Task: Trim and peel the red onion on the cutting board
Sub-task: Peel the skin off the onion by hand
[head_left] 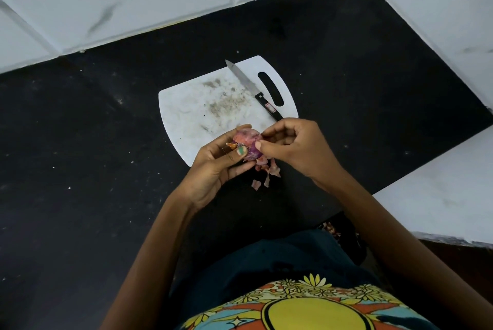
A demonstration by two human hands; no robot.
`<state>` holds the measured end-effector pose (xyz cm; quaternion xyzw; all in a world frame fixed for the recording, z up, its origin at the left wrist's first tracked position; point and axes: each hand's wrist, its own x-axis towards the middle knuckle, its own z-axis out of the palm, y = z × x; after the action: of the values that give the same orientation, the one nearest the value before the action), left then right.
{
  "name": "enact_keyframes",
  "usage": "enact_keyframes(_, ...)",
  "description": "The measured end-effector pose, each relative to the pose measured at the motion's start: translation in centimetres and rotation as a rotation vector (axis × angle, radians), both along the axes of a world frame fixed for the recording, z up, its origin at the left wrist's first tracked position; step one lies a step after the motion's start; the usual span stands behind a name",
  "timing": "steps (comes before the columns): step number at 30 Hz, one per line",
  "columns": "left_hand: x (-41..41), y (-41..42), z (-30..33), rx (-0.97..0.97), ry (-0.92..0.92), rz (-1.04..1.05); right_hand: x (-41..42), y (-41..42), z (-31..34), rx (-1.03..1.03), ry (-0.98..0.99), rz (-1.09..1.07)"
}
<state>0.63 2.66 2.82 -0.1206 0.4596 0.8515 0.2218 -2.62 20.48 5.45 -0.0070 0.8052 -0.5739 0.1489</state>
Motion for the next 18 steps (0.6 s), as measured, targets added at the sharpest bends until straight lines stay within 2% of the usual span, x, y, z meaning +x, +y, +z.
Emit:
enact_keyframes(10,0.15,-0.02,-0.22,0.087,-0.065,0.014,0.03,0.46,0.07,-0.138,-0.077,-0.012)
enact_keyframes(18,0.17,0.09,-0.44,0.136,-0.095,0.021,0.06,0.00,0.33,0.011,0.023,0.039)
